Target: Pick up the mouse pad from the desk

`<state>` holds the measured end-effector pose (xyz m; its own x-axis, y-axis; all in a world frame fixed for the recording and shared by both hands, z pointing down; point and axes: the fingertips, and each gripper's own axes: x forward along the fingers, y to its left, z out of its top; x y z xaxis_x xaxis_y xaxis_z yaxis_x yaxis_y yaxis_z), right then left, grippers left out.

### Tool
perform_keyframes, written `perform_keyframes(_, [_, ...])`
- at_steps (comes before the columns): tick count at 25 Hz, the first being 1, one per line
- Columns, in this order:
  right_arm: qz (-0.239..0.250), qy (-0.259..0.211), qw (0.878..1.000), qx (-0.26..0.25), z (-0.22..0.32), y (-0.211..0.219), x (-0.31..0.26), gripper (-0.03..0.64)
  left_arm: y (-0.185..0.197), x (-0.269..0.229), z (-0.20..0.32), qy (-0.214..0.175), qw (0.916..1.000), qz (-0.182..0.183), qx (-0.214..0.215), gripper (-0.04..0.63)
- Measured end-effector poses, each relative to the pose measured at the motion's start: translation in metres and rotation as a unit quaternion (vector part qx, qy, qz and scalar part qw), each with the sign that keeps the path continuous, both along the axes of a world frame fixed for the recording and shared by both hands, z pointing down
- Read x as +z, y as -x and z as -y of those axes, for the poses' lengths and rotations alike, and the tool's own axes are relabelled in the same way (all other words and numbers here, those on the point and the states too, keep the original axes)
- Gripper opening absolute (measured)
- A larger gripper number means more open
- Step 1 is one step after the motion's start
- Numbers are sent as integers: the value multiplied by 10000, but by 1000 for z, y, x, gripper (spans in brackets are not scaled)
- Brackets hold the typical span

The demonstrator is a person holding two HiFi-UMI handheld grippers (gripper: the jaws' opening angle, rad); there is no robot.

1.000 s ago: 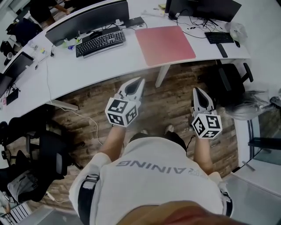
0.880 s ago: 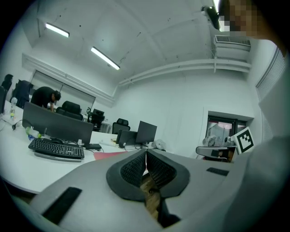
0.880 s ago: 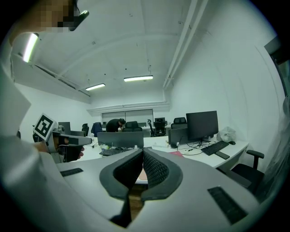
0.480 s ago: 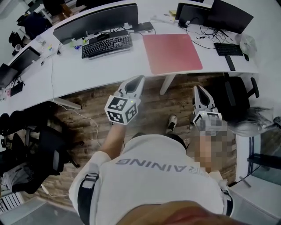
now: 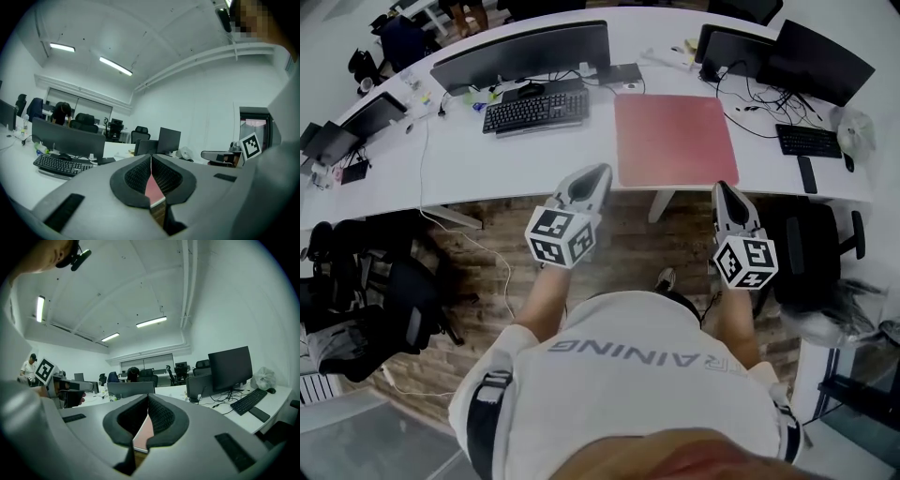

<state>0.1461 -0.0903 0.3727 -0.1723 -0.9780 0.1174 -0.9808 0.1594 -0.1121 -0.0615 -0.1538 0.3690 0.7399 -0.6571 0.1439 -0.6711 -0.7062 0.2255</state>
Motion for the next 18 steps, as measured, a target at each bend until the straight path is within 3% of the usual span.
perform_keyframes(10, [375, 159, 9991, -100, 51, -130, 24, 24, -103, 8, 41, 62, 9988, 296, -396, 32])
perform_keyframes(18, [528, 396, 9972, -362, 85, -165, 51, 25, -140, 24, 65, 149, 9971, 395, -628, 32])
